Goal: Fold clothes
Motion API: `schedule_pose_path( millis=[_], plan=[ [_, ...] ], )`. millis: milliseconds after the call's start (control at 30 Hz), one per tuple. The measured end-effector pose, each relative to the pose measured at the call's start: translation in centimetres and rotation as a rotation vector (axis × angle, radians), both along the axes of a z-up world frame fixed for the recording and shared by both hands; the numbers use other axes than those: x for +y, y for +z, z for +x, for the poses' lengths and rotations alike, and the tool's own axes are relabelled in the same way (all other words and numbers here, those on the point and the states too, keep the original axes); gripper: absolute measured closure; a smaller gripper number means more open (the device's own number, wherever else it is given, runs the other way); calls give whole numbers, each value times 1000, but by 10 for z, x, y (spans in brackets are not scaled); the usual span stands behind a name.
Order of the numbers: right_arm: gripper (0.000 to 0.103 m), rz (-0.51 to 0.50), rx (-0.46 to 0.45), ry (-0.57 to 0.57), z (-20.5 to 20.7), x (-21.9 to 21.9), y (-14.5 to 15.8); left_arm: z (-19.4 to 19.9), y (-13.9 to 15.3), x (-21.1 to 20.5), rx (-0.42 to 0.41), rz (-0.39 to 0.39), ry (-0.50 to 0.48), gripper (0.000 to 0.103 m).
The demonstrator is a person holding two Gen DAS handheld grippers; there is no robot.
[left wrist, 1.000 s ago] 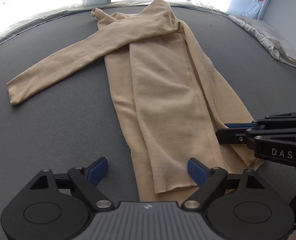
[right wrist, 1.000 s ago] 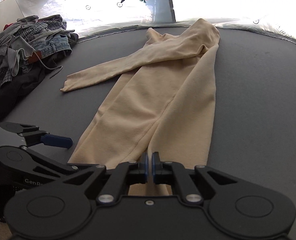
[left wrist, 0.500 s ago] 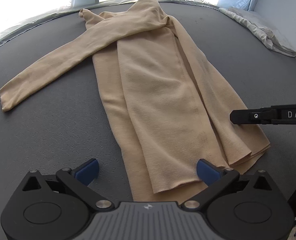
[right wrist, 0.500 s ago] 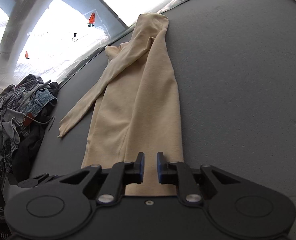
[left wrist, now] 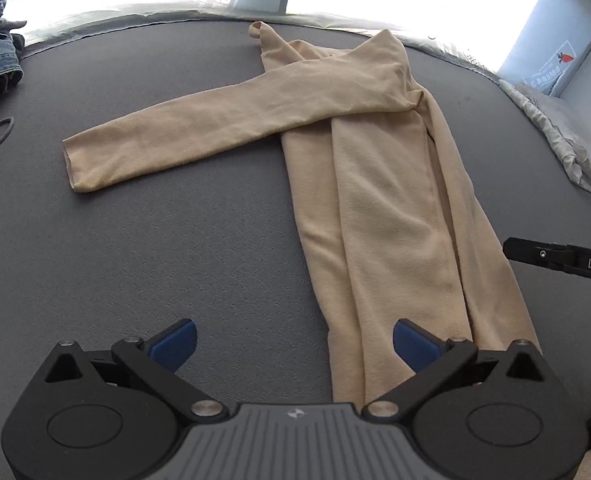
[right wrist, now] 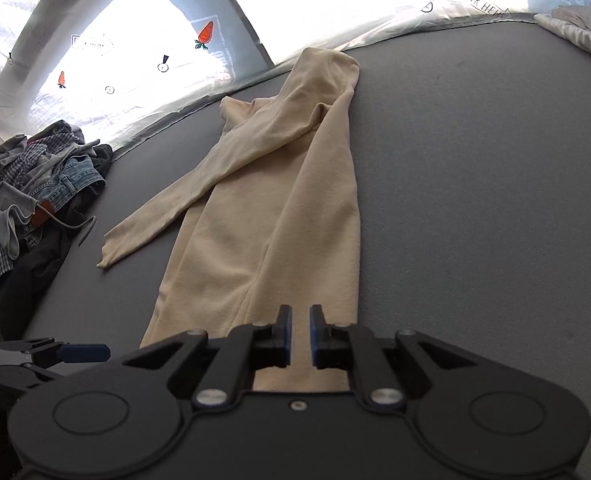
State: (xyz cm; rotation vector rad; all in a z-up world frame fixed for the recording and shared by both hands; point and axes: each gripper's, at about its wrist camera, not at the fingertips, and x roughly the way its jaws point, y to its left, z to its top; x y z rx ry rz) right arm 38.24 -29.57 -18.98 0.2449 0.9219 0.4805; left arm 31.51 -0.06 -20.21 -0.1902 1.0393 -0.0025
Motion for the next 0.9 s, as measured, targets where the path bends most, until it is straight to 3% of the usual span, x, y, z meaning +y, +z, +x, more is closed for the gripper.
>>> schedule_pose_path(
  millis=[267,500,600,767,900],
  plan=[
    [92,-105,-92,27,54,27,14,33,3,101,-24,19,377,1],
    [92,-132,-141,13,121,55,23,72,-4,146,-19,30,484,2],
    [92,-140,-136,-5,152,62,20,92,-9,151,-8,40,485,5],
    [91,-163,-107,-16,185,72,8,112,-19,153,2,121,468,9],
    [81,-197,-86,-26,199,77,-4,118,-23,152,-10,157,513,9]
  ],
)
